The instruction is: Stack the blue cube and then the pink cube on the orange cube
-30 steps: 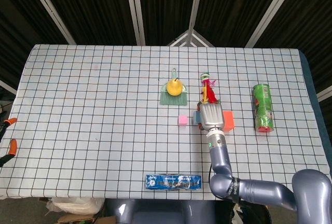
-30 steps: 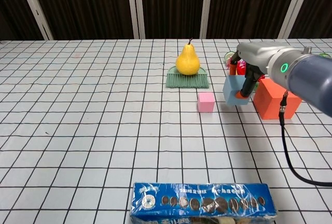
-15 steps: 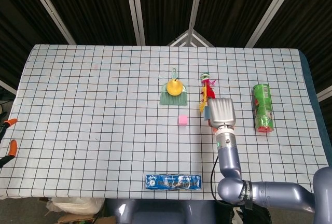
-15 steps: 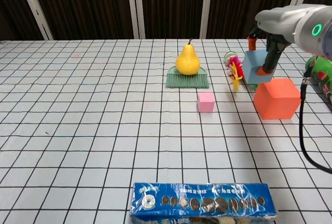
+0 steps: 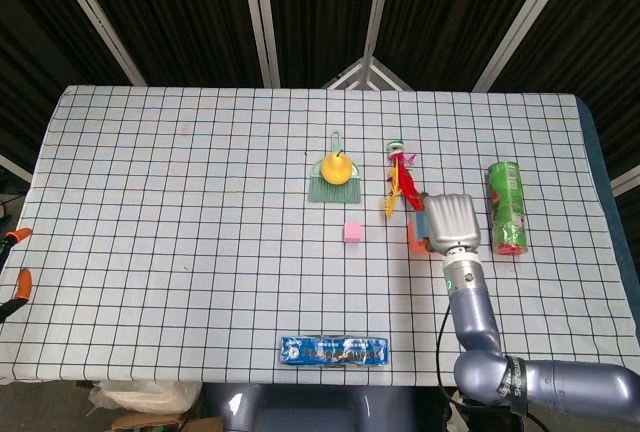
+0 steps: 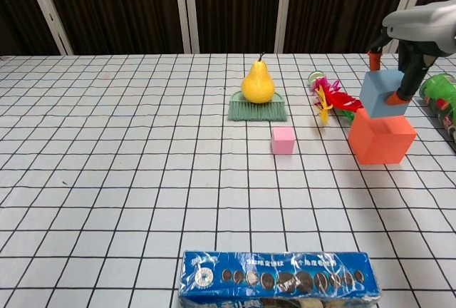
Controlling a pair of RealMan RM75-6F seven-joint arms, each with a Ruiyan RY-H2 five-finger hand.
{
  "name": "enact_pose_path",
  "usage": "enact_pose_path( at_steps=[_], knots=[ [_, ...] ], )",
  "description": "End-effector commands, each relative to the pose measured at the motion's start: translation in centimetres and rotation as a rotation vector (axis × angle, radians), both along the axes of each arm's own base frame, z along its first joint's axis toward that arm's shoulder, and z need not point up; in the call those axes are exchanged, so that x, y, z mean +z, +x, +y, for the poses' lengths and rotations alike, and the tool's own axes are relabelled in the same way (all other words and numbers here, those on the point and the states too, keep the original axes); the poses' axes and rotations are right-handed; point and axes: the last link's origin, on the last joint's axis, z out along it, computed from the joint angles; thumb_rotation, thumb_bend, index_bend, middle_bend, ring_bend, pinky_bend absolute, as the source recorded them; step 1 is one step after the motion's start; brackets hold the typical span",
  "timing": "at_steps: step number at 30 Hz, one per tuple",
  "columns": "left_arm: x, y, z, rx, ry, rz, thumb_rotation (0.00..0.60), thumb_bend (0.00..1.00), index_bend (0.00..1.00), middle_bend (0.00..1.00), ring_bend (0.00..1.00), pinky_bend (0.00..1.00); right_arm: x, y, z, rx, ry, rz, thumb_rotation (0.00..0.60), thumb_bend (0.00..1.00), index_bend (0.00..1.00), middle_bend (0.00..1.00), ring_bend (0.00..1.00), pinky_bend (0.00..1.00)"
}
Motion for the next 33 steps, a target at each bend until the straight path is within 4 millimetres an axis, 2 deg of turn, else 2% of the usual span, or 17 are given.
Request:
enact_pose_path(
  at_steps=[1,20,33],
  knots=[
    [0.0,0.0,0.0,0.000,0.001,0.000,0.600,0.58,0.20,0.06,0.00,0.00,0.0,-0.2,0.2,-0.004,0.014,-0.011,0.600,0.29,0.47,1.00,1.00,1.00],
    [-0.2,0.0,0.0,0.010,0.008,0.015,0.600,0.58,0.20,0.06,0.00,0.00,-1.1,-1.5,-1.1,0.006,0.063,-0.023,0.600,0.29,0.48,1.00,1.00,1.00],
    [-0.2,0.0,0.1,0.017,0.016,0.021,0.600,0.58,0.20,0.06,0.00,0.00,-0.6,-2.2,-1.9,-0.004,0.059,0.003,0.600,0.29,0.48,1.00,1.00,1.00]
  ],
)
